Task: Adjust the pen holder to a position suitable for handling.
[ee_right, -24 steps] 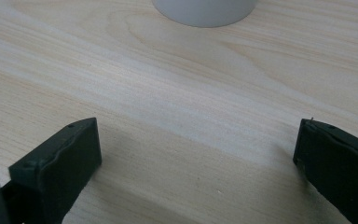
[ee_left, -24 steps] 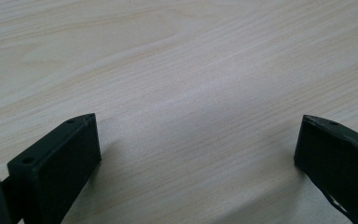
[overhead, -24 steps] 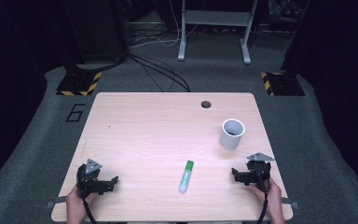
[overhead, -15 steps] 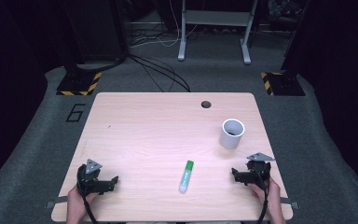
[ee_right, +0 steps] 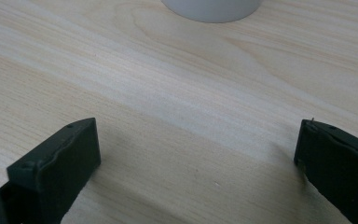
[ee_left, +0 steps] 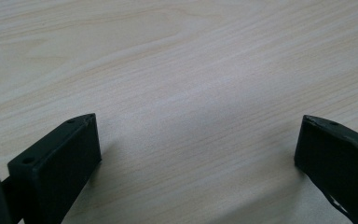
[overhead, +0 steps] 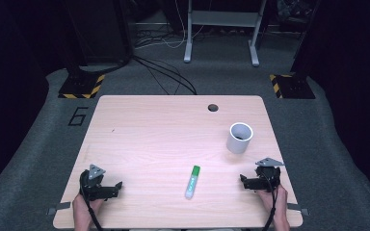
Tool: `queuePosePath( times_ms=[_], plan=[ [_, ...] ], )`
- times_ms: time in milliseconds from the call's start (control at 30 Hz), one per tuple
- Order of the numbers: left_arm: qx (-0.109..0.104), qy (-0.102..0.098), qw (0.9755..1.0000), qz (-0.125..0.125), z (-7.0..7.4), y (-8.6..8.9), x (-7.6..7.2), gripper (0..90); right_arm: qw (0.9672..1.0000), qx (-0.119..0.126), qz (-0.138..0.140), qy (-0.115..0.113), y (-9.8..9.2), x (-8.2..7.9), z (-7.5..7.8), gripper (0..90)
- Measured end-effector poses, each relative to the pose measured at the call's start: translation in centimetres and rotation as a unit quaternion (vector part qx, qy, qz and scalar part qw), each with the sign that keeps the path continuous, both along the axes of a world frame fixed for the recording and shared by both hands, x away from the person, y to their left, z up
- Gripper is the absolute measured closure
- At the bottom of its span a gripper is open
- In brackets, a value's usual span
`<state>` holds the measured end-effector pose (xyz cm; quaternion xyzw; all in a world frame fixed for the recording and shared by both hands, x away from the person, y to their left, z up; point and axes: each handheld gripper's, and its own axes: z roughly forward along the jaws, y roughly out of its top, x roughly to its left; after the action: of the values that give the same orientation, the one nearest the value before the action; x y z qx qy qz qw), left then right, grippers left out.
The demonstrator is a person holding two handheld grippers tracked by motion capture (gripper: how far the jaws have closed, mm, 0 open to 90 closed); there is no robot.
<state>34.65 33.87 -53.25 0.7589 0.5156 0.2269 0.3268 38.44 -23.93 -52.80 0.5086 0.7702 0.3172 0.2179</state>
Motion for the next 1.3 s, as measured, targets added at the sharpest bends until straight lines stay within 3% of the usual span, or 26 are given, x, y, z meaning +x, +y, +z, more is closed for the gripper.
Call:
queuePosePath(
  times_ms=[200,467,1000,1300],
  plan=[
    [0.0,0.0,1.0,0.001,0.0,0.0,0.0,0.2,1.0,-0.005,0.002,0.008,0.0,-0.1,0.2,0.4],
    [0.001,0.0,1.0,0.0,0.0,0.0,0.0,0.4,0.9997,0.024,-0.008,-0.001,-0.3,-0.1,0.6,1.0],
    [0.001,0.0,1.0,0.001,0.0,-0.1,0.0,0.4,0.9989,0.044,-0.01,-0.009,-0.4,1.3,3.5,0.4],
    [0.001,0.0,1.0,0.001,0.0,-0.1,0.0,0.4,0.9988,0.05,-0.002,-0.001,-0.2,2.7,4.8,0.0]
  ],
)
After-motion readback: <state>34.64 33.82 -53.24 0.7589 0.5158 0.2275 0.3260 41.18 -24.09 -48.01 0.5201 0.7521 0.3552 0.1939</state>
